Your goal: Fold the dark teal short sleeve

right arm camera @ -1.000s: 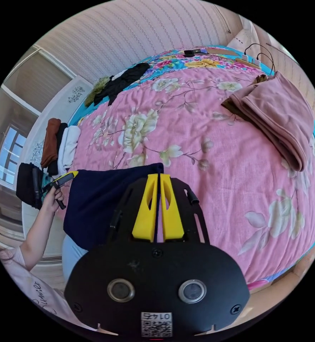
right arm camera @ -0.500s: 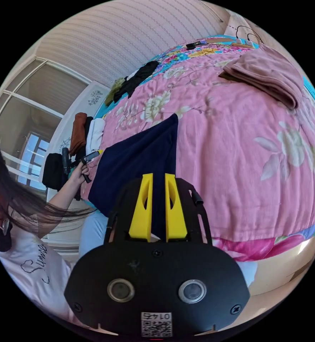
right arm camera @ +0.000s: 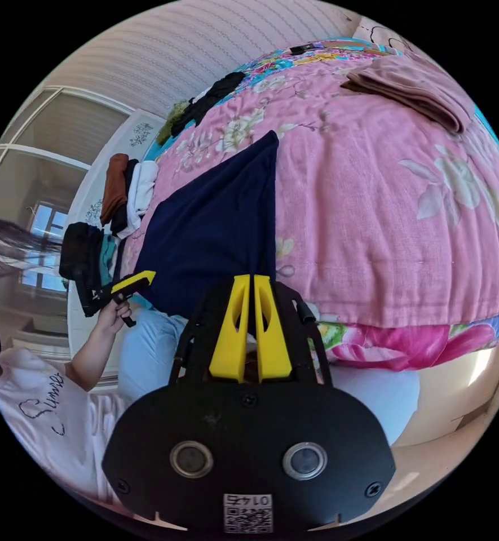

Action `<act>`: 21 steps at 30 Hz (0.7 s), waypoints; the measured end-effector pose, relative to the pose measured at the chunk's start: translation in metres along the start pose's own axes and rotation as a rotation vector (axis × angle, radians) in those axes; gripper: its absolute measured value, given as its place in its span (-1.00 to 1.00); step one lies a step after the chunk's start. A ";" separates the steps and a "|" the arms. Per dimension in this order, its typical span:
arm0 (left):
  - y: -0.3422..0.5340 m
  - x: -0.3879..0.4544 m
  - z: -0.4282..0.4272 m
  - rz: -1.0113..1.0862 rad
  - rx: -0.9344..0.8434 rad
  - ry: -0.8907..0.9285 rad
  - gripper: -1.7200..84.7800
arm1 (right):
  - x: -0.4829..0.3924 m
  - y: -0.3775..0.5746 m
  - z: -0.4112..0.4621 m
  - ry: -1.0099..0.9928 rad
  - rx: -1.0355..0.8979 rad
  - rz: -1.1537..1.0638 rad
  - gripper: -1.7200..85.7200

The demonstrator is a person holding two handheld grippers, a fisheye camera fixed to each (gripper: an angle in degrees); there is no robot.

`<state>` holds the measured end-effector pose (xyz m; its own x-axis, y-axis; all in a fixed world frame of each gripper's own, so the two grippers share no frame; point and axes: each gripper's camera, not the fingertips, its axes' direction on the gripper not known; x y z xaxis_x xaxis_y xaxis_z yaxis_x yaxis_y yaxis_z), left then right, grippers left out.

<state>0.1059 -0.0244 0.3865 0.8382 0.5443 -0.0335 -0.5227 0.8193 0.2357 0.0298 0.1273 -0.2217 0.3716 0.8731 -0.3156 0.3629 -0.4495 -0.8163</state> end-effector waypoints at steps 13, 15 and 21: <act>-0.002 0.120 -0.057 0.422 0.254 -0.270 -0.98 | -0.149 -0.024 0.006 0.187 0.093 -0.436 -0.97; -0.011 0.124 -0.042 0.339 0.246 -0.257 -0.98 | -0.182 -0.044 0.036 0.247 0.086 -0.538 -0.97; -0.004 0.100 0.020 0.239 0.178 -0.090 -0.98 | -0.216 -0.097 0.135 0.360 -0.132 -0.579 -0.98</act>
<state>0.1946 0.0232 0.4021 0.7096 0.6930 0.1272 -0.6776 0.6217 0.3929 -0.2005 0.0077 -0.1399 0.3385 0.8727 0.3520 0.6811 0.0309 -0.7316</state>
